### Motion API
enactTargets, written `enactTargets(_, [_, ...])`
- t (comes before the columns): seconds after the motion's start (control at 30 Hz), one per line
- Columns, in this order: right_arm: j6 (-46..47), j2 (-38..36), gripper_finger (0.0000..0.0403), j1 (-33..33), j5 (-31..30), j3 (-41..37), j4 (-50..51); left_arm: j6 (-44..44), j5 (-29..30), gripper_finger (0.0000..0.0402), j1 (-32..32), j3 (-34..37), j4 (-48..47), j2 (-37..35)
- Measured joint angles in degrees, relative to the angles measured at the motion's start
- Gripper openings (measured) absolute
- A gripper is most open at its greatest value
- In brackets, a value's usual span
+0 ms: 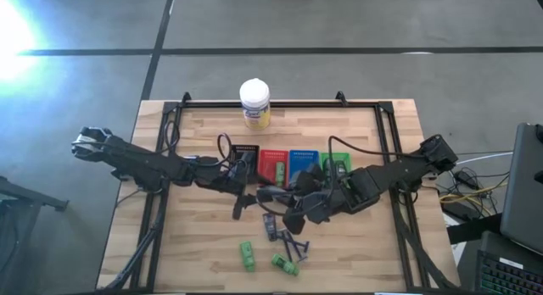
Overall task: Pick & Place Travel size toiletries
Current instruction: Put the gray deodorant into the green basket
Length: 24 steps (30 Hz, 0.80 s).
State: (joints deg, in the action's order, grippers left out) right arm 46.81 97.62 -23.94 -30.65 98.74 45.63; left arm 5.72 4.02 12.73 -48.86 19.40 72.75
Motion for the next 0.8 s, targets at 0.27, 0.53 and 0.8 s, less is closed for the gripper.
enactTargets(0.27, [0.2,0.0,0.0105,0.0,0.5,0.0,0.0,0.2,0.4,0.0227,0.0,0.0,0.0,0.0])
enactTargets(0.53, [0.7,0.0,0.0105,0.0,0.4,-0.2,0.9,0.2,0.7,0.0235,0.0,0.0,0.0,0.1])
enactTargets(0.8, [6.7,0.1,0.0105,0.0,0.5,-0.5,11.4,0.2,1.5,0.0243,0.0,0.0,-2.9,0.0])
